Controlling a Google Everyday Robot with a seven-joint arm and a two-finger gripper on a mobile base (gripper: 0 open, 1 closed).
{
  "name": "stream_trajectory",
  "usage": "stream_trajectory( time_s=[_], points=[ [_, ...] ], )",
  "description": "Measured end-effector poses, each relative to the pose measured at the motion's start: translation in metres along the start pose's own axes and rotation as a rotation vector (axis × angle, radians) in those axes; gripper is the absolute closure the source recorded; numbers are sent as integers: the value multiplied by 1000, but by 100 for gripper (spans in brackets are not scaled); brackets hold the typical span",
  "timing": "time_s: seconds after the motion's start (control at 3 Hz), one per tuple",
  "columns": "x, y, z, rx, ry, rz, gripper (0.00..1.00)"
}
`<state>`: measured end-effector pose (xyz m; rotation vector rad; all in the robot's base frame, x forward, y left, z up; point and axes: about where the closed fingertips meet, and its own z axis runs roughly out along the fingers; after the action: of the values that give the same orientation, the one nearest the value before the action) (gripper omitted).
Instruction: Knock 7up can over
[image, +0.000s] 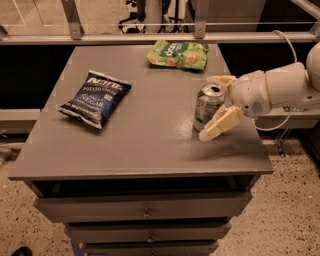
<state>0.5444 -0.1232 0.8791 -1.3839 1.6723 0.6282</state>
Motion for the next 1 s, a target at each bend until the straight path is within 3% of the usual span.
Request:
stream_trajectory(
  time_s=[0.67, 1.0],
  points=[
    [-25, -10, 55, -37, -68, 0, 0],
    [-50, -19, 96, -54, -86, -7, 0]
  ],
)
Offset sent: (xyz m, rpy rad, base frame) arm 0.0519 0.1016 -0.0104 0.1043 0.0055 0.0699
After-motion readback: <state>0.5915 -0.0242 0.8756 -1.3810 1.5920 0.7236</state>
